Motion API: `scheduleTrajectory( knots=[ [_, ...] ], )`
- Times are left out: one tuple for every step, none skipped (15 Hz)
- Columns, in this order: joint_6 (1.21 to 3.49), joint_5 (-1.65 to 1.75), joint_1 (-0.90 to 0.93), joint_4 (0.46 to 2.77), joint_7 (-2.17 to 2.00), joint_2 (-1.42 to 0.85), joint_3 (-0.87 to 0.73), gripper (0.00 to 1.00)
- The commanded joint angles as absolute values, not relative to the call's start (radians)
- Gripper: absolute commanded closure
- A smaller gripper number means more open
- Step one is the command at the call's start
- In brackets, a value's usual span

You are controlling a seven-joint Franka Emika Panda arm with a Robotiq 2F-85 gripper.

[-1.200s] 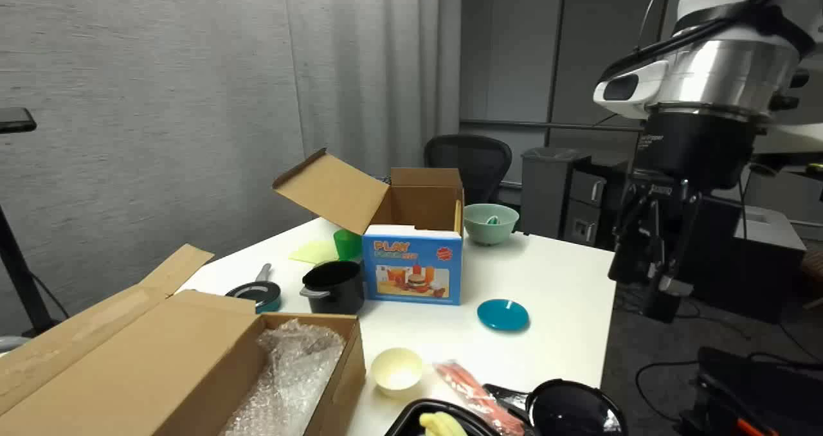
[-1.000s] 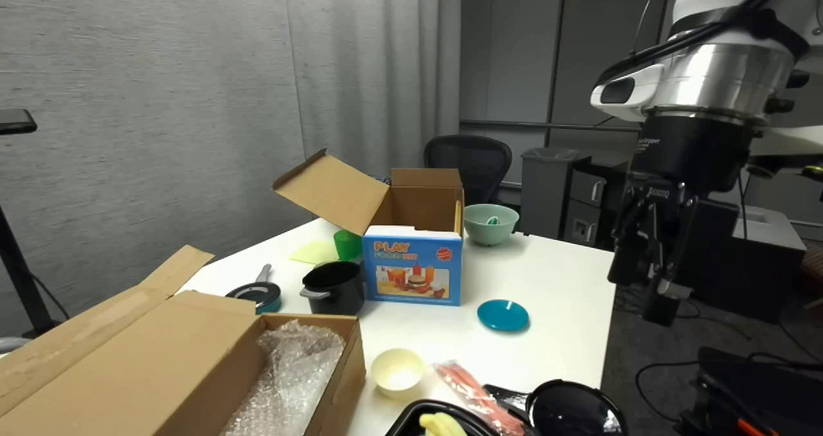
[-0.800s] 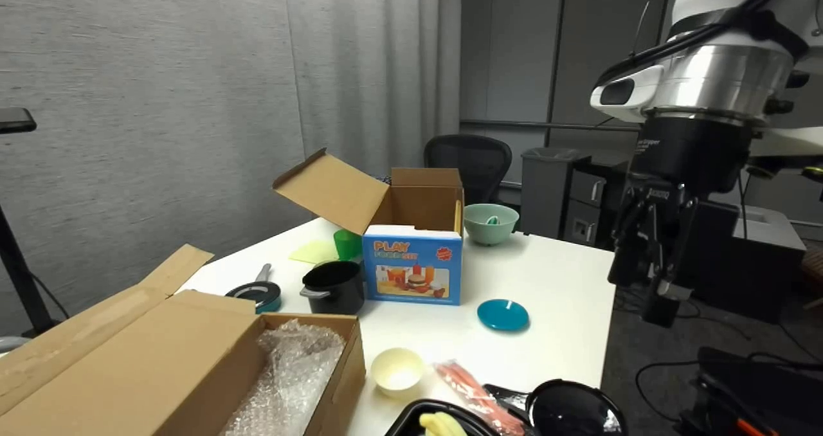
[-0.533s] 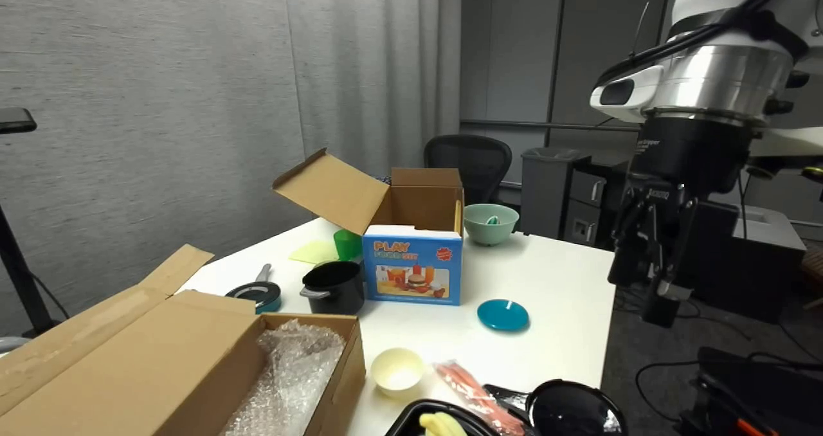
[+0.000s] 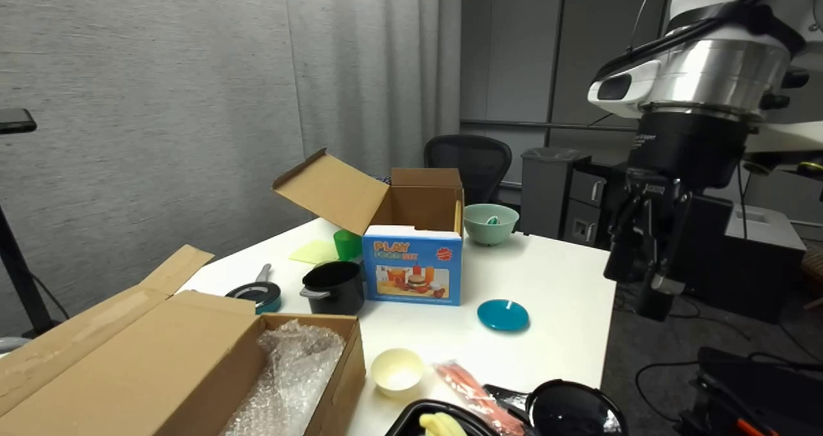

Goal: Pick up the box and slightly move it to the right.

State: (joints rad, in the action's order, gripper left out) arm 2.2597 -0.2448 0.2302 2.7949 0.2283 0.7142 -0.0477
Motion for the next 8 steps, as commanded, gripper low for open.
scheduleTrajectory(
  knots=[
    [2.318,-0.224,0.196,2.789,0.186,0.701,-0.013,0.00],
    [2.340,-0.206,0.183,2.784,0.172,0.694,-0.001,0.00],
    [2.365,-0.193,0.174,2.780,0.158,0.687,0.009,0.00],
    [2.384,-0.182,0.166,2.777,0.139,0.682,0.017,0.00],
    [2.411,-0.172,0.156,2.776,0.115,0.675,0.027,0.00],
    [2.435,-0.164,0.147,2.775,0.090,0.669,0.036,0.00],
    [2.461,-0.153,0.136,2.774,0.063,0.662,0.047,0.00],
    [2.341,-0.104,0.065,2.773,0.126,0.795,-0.043,0.00]
  ],
)
